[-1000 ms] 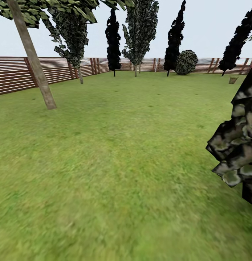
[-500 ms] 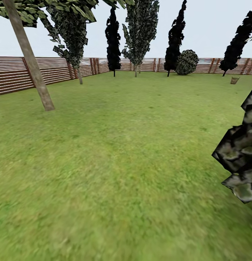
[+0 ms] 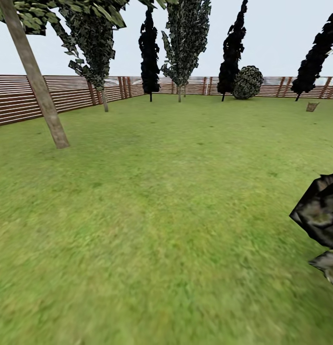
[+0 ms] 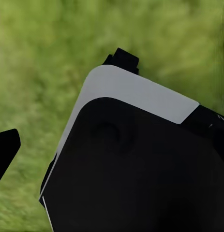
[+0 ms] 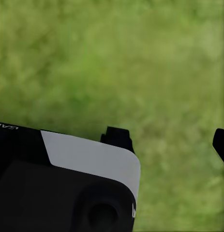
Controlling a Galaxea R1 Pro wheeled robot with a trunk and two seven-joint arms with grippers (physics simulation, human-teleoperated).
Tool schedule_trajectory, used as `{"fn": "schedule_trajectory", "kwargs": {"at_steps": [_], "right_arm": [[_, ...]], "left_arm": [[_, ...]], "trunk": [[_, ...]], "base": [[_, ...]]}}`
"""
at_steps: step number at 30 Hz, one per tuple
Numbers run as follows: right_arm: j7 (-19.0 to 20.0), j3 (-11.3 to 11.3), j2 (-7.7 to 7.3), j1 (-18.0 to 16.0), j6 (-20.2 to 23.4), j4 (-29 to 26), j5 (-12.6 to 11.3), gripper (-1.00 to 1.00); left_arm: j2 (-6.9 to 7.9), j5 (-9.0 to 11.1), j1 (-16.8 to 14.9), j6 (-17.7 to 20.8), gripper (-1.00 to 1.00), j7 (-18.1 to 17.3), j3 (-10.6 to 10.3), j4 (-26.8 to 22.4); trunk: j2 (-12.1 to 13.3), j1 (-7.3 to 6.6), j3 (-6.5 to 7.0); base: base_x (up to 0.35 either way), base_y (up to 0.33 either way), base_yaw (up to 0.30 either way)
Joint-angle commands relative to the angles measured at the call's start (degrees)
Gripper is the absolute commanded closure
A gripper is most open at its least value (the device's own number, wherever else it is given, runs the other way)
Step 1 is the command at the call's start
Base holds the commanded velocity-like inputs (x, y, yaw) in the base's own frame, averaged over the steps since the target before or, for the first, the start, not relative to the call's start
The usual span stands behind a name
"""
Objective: Take the three Easter eggs out of the wicker basket on the lawn in the garden, then place them on the lawn next to a single tree (choose any tree) so that all three eggs are next to the same tree and none are left in the basket.
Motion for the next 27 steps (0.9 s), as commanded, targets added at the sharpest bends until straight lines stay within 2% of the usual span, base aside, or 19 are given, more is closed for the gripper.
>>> {"fn": "schedule_trajectory", "kwargs": {"at_steps": [1, 27], "right_arm": [[0.01, 0.07, 0.00, -0.08, -0.32, 0.19, 0.23, -1.00], [0.01, 0.07, -0.08, -0.08, -0.32, 0.19, 0.23, -1.00]], "left_arm": [[0.01, -0.07, -0.06, 0.09, -1.00, 0.14, 0.34, 0.06], [0.01, -0.07, -0.07, 0.09, -1.00, 0.14, 0.34, 0.06]], "trunk": [[-0.02, 0.03, -0.05], [-0.02, 0.03, -0.05]], "base": [[0.326, 0.000, 0.000], [0.326, 0.000, 0.000]]}}
